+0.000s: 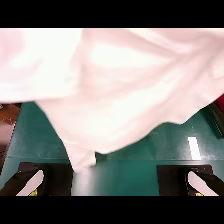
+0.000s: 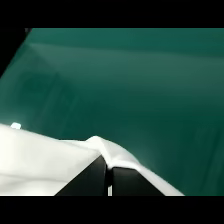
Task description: Fold the shirts.
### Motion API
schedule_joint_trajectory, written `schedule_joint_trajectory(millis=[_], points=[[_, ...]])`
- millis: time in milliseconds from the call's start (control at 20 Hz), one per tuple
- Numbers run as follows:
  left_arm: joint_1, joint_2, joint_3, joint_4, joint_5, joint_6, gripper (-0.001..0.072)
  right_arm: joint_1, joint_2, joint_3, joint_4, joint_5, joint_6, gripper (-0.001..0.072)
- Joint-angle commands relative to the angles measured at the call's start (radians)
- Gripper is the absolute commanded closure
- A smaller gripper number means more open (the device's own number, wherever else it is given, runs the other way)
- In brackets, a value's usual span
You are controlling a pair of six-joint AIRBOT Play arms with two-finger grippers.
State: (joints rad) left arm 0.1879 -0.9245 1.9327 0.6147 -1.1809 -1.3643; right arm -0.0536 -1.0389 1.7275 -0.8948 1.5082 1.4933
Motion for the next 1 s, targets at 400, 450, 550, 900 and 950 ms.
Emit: schedule_joint_trajectory(millis=[400,450,550,900,950], points=[[-0.282,-0.564,-0.538,0.088,0.182,0.175,0.0683,0.0,-0.426,-0.352,-0.197,-0.193,0.01,0.0699],[-0.278,-0.61,-0.533,0.087,0.205,0.175,0.0682,0.0,-0.455,-0.327,-0.198,-0.209,0.01,0.0699],[-0.257,-0.665,-0.532,0.089,0.222,0.154,0.0681,0.0,-0.496,-0.271,-0.198,-0.238,0.01,0.0698],[-0.072,-0.643,-0.5,0.092,-0.018,0.109,0.0107,-0.015,-0.521,-0.105,-0.2,-0.208,0.002,0.0354],[-0.044,-0.637,-0.5,0.105,-0.075,0.119,0.0107,-0.027,-0.502,-0.107,-0.201,-0.189,-0.025,0.0354]])
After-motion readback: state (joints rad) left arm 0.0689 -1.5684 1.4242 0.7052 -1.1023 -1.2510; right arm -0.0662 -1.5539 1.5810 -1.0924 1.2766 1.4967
